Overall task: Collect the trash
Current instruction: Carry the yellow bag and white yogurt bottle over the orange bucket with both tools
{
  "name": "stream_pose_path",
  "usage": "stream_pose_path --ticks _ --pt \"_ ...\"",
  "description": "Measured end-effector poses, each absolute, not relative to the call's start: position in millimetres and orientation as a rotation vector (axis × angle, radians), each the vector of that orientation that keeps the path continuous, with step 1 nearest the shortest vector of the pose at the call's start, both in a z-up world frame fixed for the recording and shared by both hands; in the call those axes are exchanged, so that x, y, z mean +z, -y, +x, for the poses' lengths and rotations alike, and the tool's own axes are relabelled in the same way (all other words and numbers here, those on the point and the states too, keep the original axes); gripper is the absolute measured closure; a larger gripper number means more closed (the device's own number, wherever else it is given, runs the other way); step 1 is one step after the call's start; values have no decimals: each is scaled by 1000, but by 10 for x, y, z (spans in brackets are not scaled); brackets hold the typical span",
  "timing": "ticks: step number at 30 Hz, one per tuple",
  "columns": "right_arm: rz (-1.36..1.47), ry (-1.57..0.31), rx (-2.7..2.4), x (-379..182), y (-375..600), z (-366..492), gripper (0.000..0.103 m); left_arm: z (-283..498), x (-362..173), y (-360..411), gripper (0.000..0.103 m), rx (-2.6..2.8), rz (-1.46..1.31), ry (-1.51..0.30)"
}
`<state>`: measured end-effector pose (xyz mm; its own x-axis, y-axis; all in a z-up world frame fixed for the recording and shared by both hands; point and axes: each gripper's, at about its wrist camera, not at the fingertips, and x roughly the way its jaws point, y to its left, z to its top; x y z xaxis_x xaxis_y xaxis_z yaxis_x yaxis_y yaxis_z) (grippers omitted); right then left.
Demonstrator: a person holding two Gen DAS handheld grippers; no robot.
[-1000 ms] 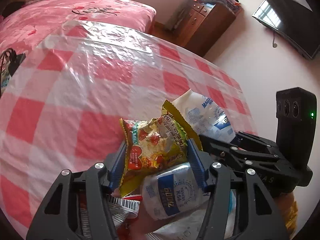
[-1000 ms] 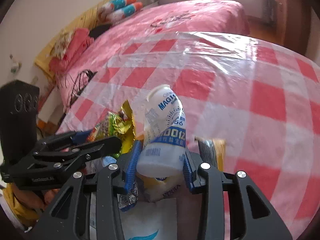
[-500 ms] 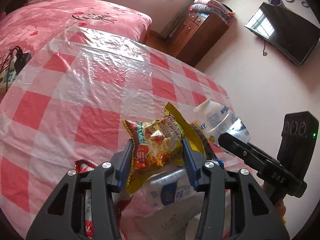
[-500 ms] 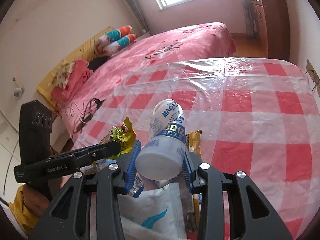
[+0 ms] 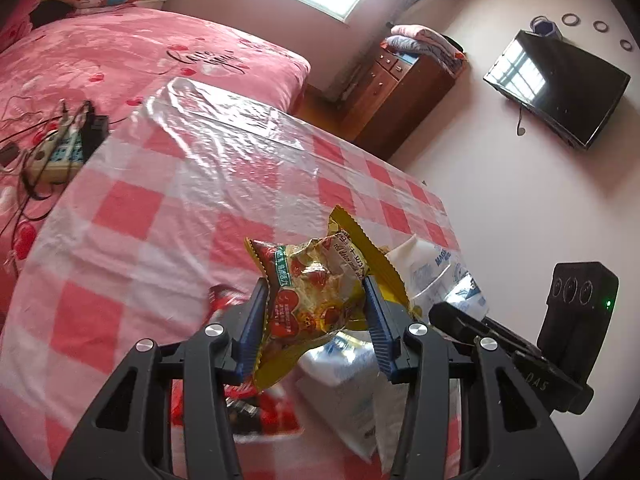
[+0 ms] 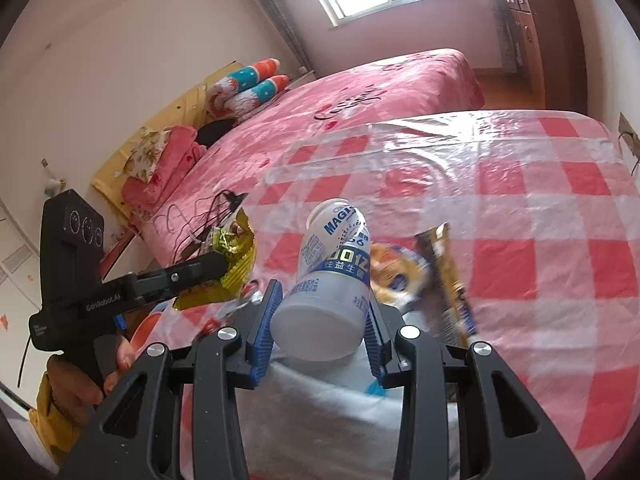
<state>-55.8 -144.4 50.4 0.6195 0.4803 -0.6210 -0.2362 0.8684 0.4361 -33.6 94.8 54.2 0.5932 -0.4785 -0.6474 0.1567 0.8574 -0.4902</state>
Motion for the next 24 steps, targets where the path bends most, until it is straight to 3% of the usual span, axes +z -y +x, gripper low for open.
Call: stream_pose_path --ticks 24 --pt "193 -909 670 532 -231 -1052 64 -1239 380 -2323 55 -216 -556 -827"
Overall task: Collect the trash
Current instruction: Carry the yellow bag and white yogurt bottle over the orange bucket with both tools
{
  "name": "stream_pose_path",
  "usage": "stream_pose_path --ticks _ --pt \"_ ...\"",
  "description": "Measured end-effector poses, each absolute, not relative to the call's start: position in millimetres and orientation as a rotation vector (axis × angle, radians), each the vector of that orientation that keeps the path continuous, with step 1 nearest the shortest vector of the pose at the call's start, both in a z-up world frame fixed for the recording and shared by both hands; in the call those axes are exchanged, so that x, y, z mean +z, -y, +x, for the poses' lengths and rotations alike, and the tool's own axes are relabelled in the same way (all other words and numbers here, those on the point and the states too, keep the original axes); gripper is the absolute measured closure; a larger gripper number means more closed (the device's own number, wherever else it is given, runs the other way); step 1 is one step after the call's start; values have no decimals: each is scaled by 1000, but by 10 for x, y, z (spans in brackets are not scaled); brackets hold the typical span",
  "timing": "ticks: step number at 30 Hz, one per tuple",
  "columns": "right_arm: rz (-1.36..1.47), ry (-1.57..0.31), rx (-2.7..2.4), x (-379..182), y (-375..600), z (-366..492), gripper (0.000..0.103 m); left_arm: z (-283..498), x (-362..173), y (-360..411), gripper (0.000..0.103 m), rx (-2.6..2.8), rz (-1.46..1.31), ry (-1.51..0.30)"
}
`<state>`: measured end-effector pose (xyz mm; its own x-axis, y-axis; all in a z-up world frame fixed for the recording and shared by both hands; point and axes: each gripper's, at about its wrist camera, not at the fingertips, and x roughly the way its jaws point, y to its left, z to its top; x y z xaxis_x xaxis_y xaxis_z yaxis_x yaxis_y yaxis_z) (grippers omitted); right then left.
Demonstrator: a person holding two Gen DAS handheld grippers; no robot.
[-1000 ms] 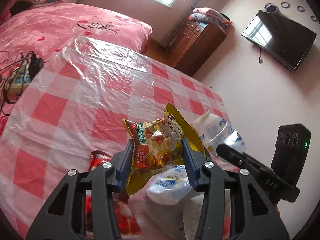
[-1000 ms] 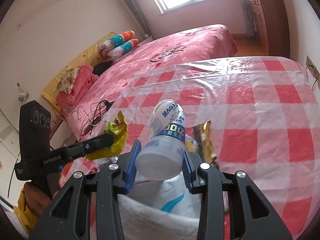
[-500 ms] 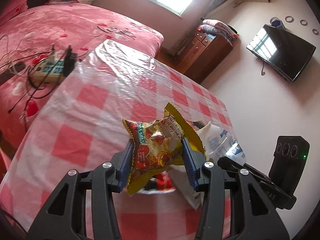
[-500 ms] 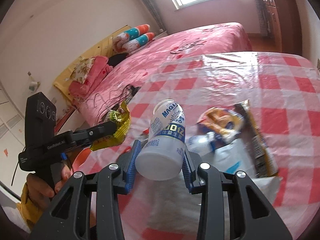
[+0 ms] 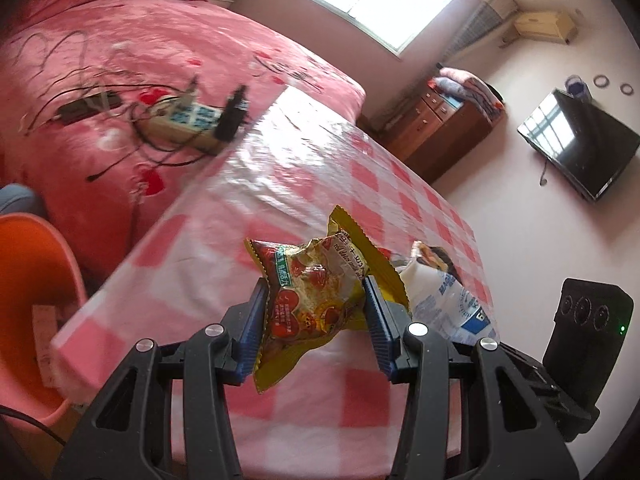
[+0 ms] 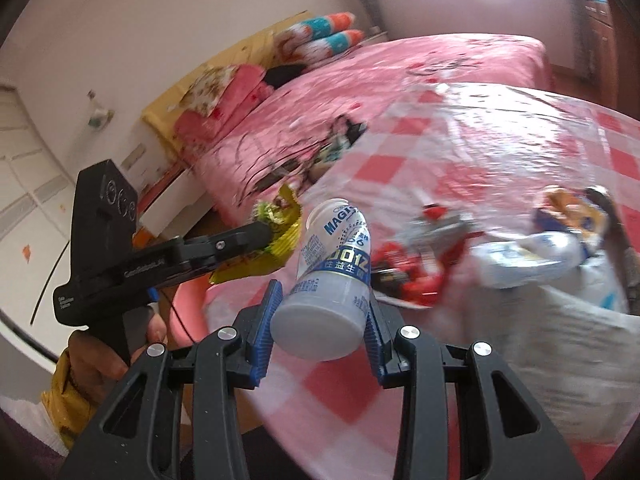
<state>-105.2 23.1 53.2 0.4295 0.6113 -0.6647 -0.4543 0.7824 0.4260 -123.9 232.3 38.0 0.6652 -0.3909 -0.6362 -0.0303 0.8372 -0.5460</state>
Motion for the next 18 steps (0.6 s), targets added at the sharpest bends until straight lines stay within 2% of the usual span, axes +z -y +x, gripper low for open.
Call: stream_pose_path --ticks 18 --pt "-22 -1001 948 354 -1979 -1169 64 -2078 51 -3828 55 90 -713 -780"
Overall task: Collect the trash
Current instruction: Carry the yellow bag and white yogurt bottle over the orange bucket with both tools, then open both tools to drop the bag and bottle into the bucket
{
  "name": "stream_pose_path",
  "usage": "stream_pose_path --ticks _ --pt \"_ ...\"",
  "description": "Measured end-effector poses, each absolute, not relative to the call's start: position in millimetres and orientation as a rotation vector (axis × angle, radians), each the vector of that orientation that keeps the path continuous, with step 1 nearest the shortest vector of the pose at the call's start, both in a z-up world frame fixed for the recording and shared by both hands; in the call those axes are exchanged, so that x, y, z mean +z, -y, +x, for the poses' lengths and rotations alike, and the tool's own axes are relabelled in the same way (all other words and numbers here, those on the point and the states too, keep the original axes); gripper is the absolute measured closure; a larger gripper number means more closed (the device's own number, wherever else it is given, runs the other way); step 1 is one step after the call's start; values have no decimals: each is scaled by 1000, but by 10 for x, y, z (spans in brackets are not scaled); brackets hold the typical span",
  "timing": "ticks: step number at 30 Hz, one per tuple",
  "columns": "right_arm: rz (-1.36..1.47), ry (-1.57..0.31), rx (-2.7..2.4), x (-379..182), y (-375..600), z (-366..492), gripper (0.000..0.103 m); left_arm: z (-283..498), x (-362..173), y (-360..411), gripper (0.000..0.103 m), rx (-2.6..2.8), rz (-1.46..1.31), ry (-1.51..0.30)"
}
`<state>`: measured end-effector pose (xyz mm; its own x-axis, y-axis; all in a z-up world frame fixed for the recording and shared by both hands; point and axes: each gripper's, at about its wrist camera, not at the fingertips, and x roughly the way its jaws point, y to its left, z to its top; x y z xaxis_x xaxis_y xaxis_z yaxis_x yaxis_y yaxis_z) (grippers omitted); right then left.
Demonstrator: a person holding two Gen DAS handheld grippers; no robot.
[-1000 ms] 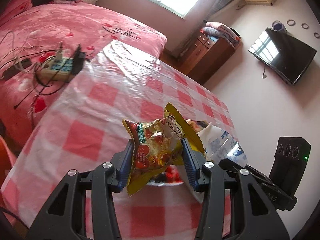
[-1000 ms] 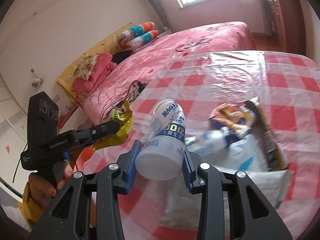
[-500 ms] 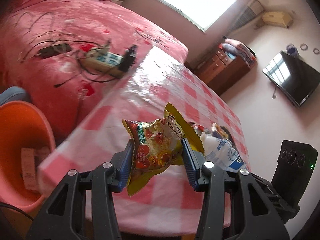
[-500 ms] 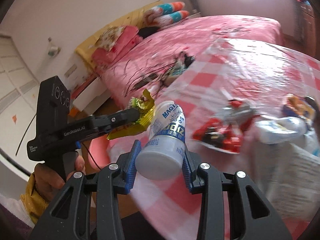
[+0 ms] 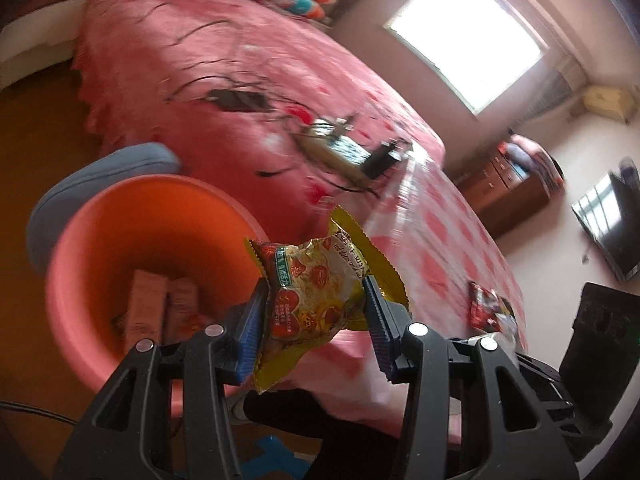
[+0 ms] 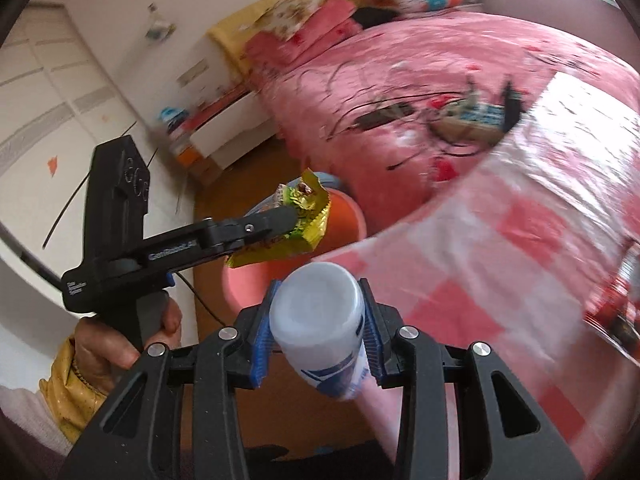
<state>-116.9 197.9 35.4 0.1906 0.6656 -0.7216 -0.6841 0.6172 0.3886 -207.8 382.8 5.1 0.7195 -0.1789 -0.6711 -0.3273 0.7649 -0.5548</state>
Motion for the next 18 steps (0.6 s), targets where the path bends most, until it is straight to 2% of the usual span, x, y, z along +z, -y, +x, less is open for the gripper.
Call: stream_pose_path --ticks 5,18 --pt "-100 -985 957 206 -2362 -1082 67 -2201 -197 -4194 55 173 -770 -788" --pt "-56 -1056 1035 -195 -2869 -835 68 -2261 -722 -4508 54 268 -850 -846"
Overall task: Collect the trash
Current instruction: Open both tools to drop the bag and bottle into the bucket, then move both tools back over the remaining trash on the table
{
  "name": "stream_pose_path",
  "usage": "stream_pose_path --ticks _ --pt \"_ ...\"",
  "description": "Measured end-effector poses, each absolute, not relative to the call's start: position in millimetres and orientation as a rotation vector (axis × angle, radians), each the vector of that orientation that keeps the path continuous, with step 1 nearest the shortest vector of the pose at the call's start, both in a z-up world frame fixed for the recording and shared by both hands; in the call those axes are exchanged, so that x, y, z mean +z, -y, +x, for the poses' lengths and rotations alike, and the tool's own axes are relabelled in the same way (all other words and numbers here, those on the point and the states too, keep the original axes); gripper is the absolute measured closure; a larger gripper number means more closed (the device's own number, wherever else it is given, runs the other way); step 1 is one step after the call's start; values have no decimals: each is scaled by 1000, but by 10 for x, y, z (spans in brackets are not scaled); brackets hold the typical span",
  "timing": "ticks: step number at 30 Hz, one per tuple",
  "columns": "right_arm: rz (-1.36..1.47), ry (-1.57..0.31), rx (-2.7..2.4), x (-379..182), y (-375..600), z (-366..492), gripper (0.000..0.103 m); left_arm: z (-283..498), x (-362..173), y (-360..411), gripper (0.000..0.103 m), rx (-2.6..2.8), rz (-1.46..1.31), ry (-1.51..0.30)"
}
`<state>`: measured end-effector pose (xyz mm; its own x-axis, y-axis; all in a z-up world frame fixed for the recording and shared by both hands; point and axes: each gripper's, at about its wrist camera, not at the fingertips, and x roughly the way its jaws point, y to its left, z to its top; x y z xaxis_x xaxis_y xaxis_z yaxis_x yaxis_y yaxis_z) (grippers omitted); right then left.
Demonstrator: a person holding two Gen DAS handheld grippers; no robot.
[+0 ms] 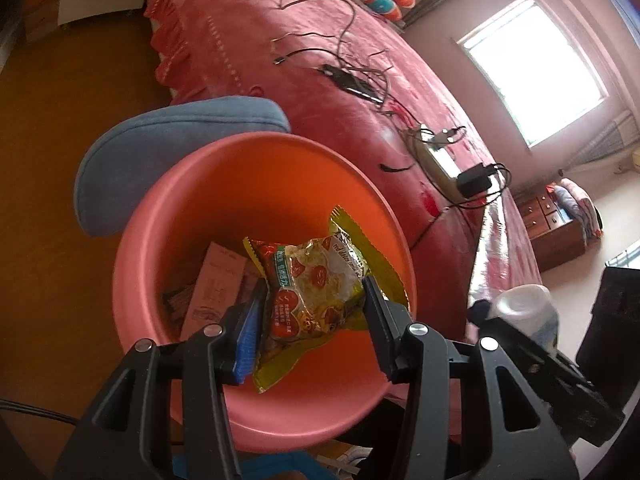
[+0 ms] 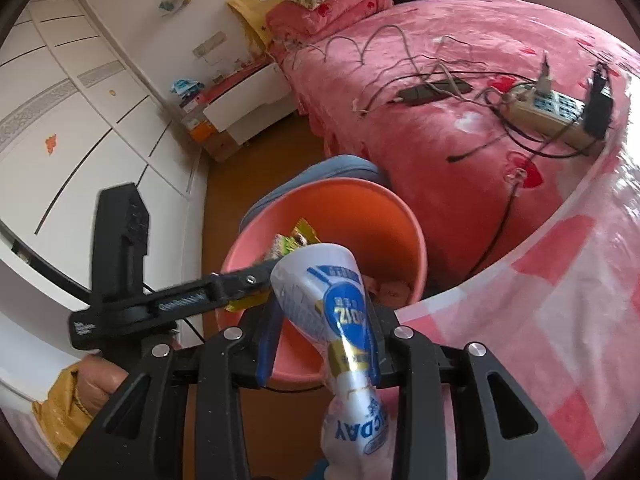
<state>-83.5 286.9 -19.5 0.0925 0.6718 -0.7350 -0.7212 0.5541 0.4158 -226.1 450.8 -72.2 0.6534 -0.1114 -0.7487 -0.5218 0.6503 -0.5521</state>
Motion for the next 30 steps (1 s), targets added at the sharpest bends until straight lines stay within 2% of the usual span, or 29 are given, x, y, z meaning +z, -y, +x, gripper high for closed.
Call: stream_pose_path --ticks 2,4,5,7,11,13,21,25,30 --pt "-54 -1073 1042 -210 -2909 -826 66 -2272 -762 -4551 54 281 -859 -849" --pt "-32 -1088 1021 -234 -2886 -789 52 -2292 -786 -4588 52 292 -861 -850" --pt "-20 -1088 1023 -228 -2869 -782 51 -2300 -783 -4599 51 296 -857 -846" --pt "4 -1087 1012 -224 -2823 -769 43 -2327 -773 -4625 39 301 -863 -832" --pt "21 -1079 991 -199 -2747 -775 33 -2343 -736 -4616 30 321 -831 -820" --pt "19 -1070 971 -188 -2707 -787 23 -2342 -727 -4601 27 315 -828 -815" --pt "-51 -985 924 -92 -2521 -963 16 -2299 -643 -4449 17 283 -746 -770" --pt "-54 -939 923 -30 -2395 -1073 10 -2279 -597 -4361 16 235 -753 -722" --pt "-45 -879 912 52 -2217 -1182 9 -2191 -479 -4170 16 186 -696 -710"
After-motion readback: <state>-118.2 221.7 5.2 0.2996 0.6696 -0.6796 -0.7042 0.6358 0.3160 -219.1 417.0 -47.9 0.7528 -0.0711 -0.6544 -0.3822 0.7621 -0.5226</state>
